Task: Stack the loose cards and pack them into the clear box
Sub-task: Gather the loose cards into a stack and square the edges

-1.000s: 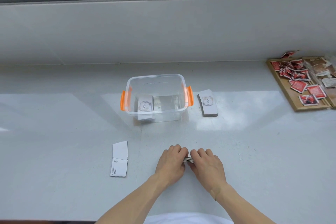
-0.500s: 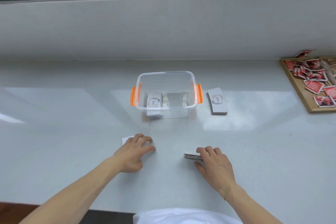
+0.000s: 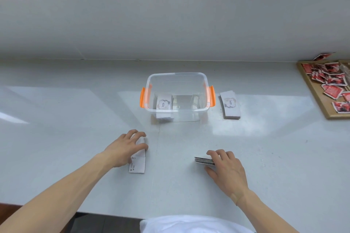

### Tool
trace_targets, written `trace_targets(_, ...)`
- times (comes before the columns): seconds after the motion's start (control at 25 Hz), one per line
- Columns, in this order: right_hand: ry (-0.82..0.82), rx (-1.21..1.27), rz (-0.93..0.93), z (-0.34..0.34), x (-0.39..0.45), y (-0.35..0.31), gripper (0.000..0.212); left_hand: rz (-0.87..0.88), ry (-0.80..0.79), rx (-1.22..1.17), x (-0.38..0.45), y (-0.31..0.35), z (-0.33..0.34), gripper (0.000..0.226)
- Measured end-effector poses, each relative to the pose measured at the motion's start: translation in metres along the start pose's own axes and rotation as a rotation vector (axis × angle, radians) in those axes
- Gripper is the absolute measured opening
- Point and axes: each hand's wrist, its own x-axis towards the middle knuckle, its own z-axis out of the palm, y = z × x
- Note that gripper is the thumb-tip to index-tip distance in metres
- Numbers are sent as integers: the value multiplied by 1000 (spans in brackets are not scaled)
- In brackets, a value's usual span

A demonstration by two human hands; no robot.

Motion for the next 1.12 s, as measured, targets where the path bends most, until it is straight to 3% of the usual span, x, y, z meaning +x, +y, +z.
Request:
trace_targets(0.2, 12, 35, -6, -2, 3, 2, 44, -29, -5, -120, 7, -2, -7, 48)
trace_targets(0.36, 7, 33, -14, -2, 2, 2, 51, -161, -57, -568, 13, 10, -16, 27)
trace_targets(0.44, 13, 24, -7, -2, 2, 1, 54, -176, 33, -716, 20, 26, -23, 28)
trace_targets(0.6, 43, 3, -26, -1, -2, -1, 68, -184, 324, -790, 42, 75, -32, 25)
trace_targets(0.76, 80, -16, -27, 1, -5, 1, 82, -106, 429, -850, 61, 127, -39, 31)
trace_targets(0.84, 84, -35, -23, 1, -4, 0, 83, -13, 345, -974, 67, 146, -44, 41)
trace_targets(0.96, 78, -64, -17, 2, -3, -1, 83, 85, 84, -1096, 71, 160, -52, 65)
trace_targets(1.12, 66, -21, -6, -1, -1, -3, 79, 93, -2, -1128, 76, 173, -60, 63)
